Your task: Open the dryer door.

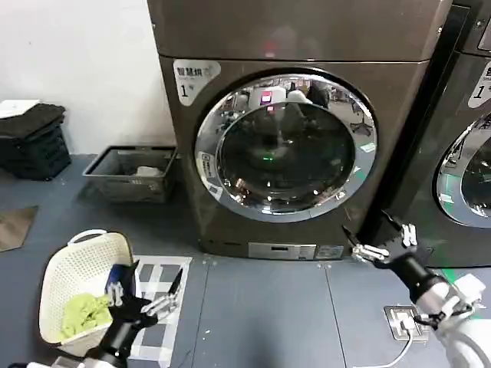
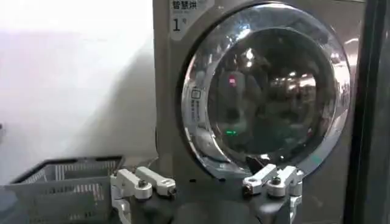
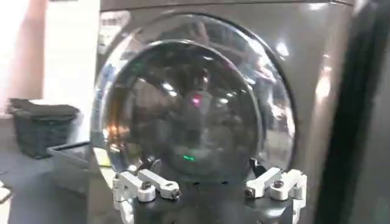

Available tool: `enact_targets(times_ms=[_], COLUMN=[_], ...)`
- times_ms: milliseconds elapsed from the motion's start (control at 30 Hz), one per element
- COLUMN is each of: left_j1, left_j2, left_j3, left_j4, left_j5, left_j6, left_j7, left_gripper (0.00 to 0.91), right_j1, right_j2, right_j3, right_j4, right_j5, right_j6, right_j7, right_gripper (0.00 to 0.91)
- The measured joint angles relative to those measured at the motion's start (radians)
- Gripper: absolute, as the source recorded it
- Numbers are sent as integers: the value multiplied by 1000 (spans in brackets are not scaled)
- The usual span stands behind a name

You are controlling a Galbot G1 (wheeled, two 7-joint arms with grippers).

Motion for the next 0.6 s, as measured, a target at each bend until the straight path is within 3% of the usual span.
enact_targets(times_ms=[600], left_j1=[-4], left_j2=[-5], left_j3=[8], left_j4=[4], left_j5=[7], left_j6=[-2], left_j7=[4], left_gripper=[907], right_j1=[355], right_j2=[-114], right_j3=[-338], right_j4=[-109], right_j5=[84], right_j6=[14], right_j7=[-16], right_gripper=[907])
